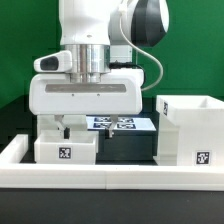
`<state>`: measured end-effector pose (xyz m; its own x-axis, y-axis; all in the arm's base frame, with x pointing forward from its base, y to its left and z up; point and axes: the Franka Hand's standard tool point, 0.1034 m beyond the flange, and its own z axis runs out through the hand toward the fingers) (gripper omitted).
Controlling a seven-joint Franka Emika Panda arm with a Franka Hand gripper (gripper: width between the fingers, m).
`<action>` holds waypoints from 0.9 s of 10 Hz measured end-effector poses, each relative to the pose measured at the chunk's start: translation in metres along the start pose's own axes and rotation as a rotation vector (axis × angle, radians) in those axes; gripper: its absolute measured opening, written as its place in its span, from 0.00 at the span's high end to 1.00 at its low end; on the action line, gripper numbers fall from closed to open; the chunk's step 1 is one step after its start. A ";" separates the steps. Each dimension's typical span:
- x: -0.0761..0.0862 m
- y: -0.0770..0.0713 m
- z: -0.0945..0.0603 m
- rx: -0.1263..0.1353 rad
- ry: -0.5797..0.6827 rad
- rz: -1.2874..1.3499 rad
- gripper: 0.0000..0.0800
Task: Assemble drawer
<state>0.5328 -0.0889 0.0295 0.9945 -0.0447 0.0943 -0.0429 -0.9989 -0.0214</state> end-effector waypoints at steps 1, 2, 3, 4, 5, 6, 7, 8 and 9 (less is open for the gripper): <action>-0.001 0.001 0.004 -0.006 0.004 0.000 0.19; -0.002 0.002 0.008 -0.011 0.009 -0.001 0.19; -0.003 0.002 0.012 -0.014 0.009 -0.002 0.19; -0.005 0.001 0.016 -0.015 0.006 -0.003 0.19; -0.006 -0.002 0.019 -0.013 0.003 -0.006 0.19; -0.006 -0.005 0.020 -0.012 0.001 -0.012 0.19; -0.006 -0.007 0.021 -0.011 0.000 -0.013 0.19; -0.007 -0.008 0.022 -0.010 -0.002 -0.009 0.20; -0.007 -0.010 0.022 -0.010 -0.003 -0.010 0.20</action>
Offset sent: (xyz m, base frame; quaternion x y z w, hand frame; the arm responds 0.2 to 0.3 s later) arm -0.0030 0.0049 -0.0141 0.0020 0.0141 0.0048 0.9999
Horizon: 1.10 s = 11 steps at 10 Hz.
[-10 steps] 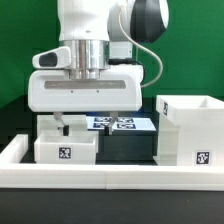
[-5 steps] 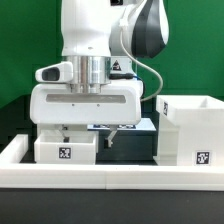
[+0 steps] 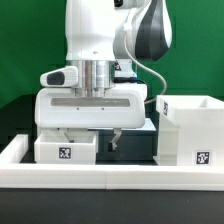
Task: Assemble drawer
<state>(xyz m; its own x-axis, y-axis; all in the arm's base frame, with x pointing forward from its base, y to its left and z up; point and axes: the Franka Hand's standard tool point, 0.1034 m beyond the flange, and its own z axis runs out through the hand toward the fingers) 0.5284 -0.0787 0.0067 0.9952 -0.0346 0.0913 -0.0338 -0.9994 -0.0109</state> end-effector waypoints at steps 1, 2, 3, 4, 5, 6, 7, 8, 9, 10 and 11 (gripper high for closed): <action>0.000 0.001 0.000 -0.001 0.000 0.001 0.41; 0.000 0.001 0.000 -0.001 0.000 0.001 0.64; 0.000 0.001 0.000 -0.001 0.000 0.000 0.81; 0.000 0.001 0.000 -0.001 0.000 0.000 0.81; 0.000 0.001 0.000 -0.001 0.000 0.000 0.95; 0.000 0.001 0.000 -0.001 0.000 0.000 0.95; 0.000 0.001 0.000 -0.001 0.000 0.000 0.95; 0.000 0.001 0.000 -0.001 0.000 0.000 0.95; 0.000 0.001 0.000 -0.001 0.000 0.000 0.95; 0.000 0.001 0.000 -0.001 0.000 0.000 0.95; 0.000 0.000 -0.001 -0.001 0.000 -0.012 0.95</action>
Offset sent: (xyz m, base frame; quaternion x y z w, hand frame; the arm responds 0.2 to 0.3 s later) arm 0.0000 0.0000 0.0000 0.0000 0.0000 0.0000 1.0000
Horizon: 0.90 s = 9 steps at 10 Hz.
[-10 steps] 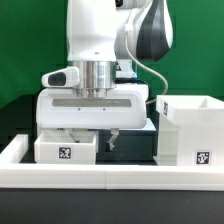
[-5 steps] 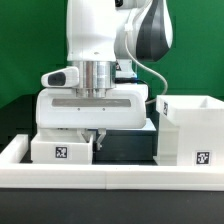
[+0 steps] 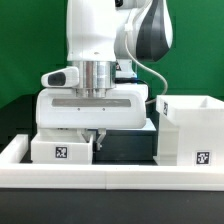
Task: Assemble drawer
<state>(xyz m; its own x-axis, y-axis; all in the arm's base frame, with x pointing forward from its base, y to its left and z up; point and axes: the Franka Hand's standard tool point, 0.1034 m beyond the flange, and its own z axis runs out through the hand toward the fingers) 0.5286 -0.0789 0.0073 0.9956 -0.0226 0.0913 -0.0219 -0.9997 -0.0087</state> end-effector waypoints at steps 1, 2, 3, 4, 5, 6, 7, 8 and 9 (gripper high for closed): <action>0.002 -0.001 -0.003 0.003 -0.003 -0.054 0.95; 0.002 -0.001 -0.005 0.014 -0.020 -0.104 0.95; 0.003 -0.003 -0.007 0.028 -0.048 -0.144 0.95; 0.002 -0.005 -0.008 0.038 -0.064 -0.228 0.95; 0.002 -0.004 -0.007 0.036 -0.064 -0.219 0.95; 0.001 -0.004 -0.006 0.036 -0.066 -0.242 0.95; 0.001 -0.003 -0.006 0.035 -0.067 -0.339 0.95; 0.000 -0.003 -0.006 0.029 -0.062 -0.434 0.95; -0.002 -0.004 -0.008 0.017 -0.050 -0.560 0.95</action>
Offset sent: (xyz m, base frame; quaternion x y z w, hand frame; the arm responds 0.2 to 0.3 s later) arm -0.0049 0.0079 0.0097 0.0355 -0.0598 -0.1826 0.9807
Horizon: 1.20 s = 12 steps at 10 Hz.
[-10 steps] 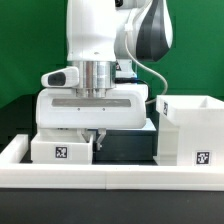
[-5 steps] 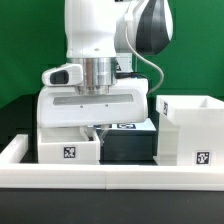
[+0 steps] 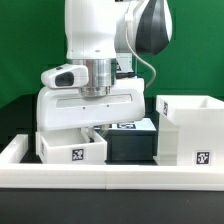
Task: Assemble drawer
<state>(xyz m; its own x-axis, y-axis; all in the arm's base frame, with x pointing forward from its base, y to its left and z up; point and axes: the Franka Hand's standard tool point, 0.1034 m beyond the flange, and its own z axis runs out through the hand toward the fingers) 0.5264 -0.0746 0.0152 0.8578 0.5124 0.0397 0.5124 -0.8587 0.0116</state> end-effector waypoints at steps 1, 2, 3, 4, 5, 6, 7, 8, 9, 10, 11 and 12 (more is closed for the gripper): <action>-0.003 -0.001 -0.001 0.002 -0.006 -0.101 0.95; -0.005 -0.001 -0.001 0.007 -0.014 -0.193 0.95; -0.004 -0.001 -0.001 0.004 -0.018 -0.246 0.95; -0.006 0.000 -0.001 0.004 -0.021 -0.302 0.95; -0.007 0.000 0.000 0.002 -0.026 -0.377 0.95; -0.007 0.001 0.000 0.002 -0.029 -0.429 0.95; -0.008 0.002 0.001 0.001 -0.033 -0.492 0.95; -0.009 0.003 0.001 -0.001 -0.038 -0.562 0.95; -0.010 0.003 0.001 -0.002 -0.043 -0.621 0.95; -0.009 0.002 0.001 -0.003 -0.049 -0.679 0.95; -0.008 0.001 0.001 -0.005 -0.061 -0.790 0.95; -0.007 -0.001 0.001 -0.006 -0.070 -0.869 0.95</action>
Offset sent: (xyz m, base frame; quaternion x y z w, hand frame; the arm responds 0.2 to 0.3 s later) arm 0.0000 0.0000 0.0000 0.0000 0.0000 -0.1296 0.9916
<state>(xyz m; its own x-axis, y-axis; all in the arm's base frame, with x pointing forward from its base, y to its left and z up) 0.5201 -0.0768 0.0138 0.1635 0.9854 -0.0472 0.9865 -0.1630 0.0149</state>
